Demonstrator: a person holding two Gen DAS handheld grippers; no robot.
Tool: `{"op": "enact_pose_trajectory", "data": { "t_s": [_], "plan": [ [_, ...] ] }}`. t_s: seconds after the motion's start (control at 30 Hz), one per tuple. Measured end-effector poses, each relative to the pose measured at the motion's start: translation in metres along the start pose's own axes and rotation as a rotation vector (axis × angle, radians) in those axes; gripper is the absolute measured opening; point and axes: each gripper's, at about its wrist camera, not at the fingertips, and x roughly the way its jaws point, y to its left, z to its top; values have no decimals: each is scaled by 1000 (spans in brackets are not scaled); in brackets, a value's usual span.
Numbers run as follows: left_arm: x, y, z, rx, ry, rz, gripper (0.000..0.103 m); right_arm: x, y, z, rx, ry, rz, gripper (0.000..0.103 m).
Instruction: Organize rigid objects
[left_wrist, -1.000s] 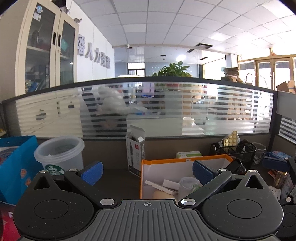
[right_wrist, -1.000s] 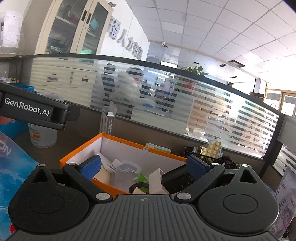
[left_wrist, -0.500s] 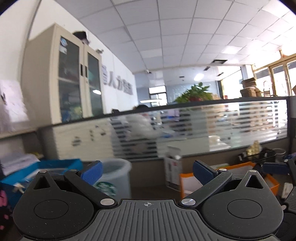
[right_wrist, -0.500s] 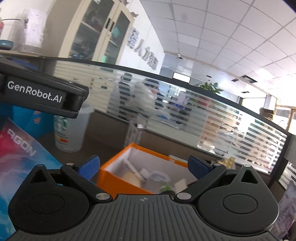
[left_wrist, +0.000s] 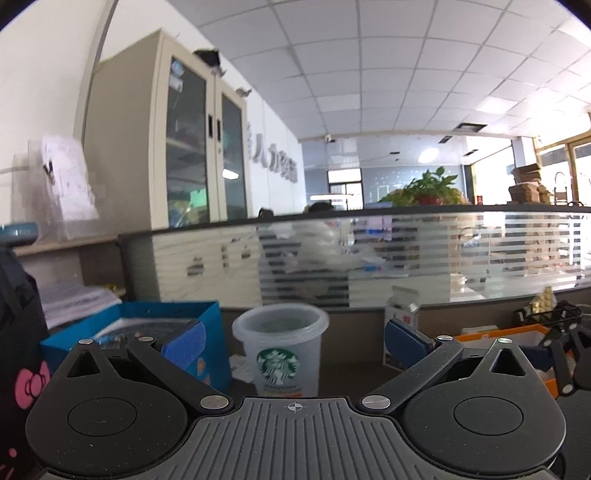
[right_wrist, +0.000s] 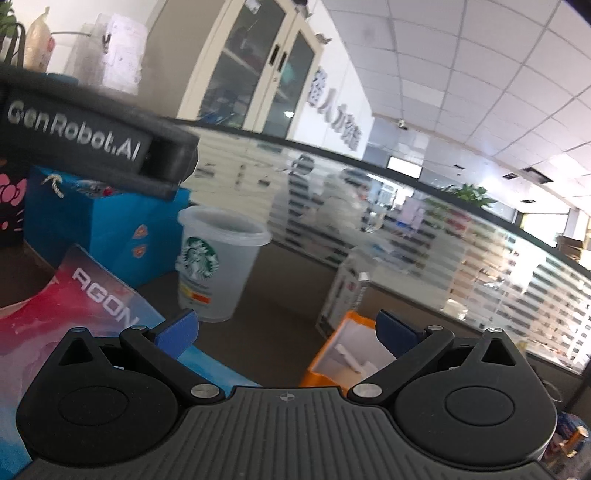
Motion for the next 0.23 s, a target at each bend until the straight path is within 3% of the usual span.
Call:
{"op": "enact_pose_trajectory", "data": {
  "t_s": [0.23],
  "plan": [
    [53, 17, -31, -14, 82, 76, 103, 59, 18, -11, 30, 37, 88, 103]
  ]
}}
